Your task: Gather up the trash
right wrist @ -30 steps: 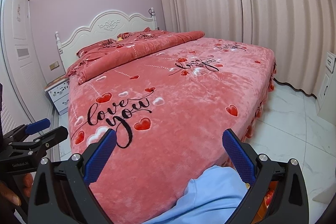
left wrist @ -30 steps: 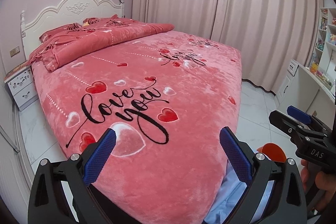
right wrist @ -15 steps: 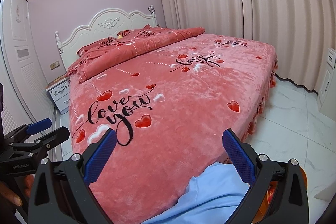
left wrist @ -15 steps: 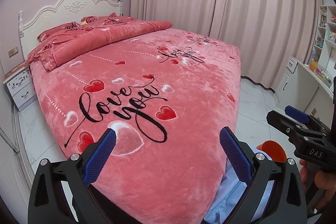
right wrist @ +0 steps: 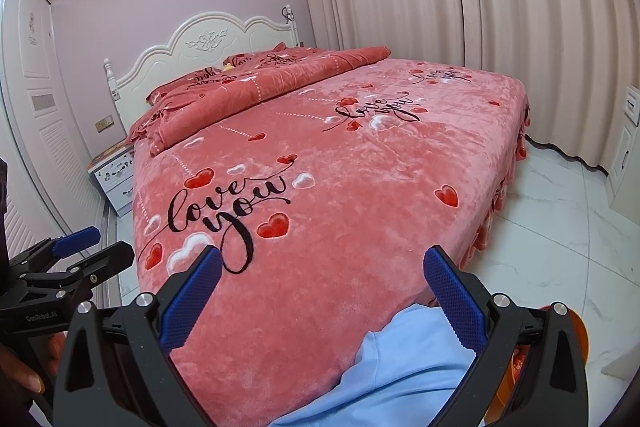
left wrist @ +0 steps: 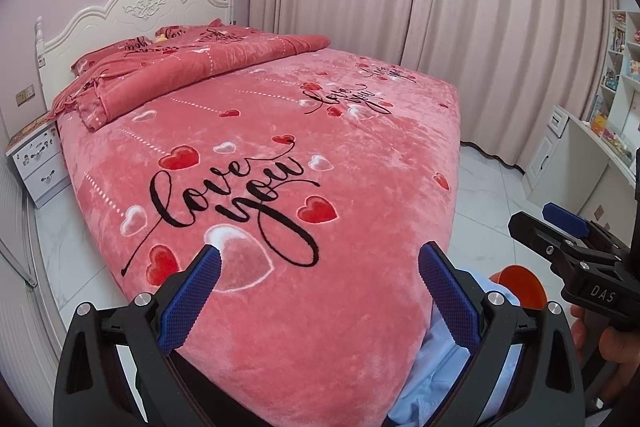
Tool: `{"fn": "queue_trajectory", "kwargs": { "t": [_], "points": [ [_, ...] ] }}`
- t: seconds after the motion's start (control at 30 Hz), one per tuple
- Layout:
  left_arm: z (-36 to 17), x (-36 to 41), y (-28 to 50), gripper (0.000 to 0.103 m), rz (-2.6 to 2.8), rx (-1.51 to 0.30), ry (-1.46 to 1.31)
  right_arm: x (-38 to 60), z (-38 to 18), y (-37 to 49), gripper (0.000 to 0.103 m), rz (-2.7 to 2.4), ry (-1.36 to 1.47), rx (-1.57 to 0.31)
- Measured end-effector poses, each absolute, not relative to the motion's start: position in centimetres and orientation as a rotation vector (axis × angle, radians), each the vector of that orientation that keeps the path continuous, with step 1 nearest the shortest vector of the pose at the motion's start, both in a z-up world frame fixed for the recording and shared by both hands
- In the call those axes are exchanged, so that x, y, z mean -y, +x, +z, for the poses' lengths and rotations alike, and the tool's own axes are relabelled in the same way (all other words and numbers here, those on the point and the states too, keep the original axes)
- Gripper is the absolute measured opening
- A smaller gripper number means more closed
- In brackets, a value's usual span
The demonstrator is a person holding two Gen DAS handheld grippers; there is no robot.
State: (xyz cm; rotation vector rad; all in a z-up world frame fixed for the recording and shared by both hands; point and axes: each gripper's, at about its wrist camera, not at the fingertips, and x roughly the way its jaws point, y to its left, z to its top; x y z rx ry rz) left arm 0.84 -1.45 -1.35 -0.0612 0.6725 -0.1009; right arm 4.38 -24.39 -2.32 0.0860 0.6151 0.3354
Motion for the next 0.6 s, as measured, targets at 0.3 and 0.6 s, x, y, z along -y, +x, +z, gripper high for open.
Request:
{"fn": "queue_trajectory", "kwargs": {
  "t": [0.3, 0.6],
  "points": [
    [-1.53, 1.85, 0.81, 0.097, -0.105, -0.682, -0.059, 24.36, -2.5, 4.47, 0.099, 0.336, 0.088, -0.621],
    [-1.61, 2.03, 0.85, 0.097, -0.115, -0.686, -0.06, 24.34, -2.66, 4.63, 0.099, 0.335, 0.088, -0.626]
  ]
}}
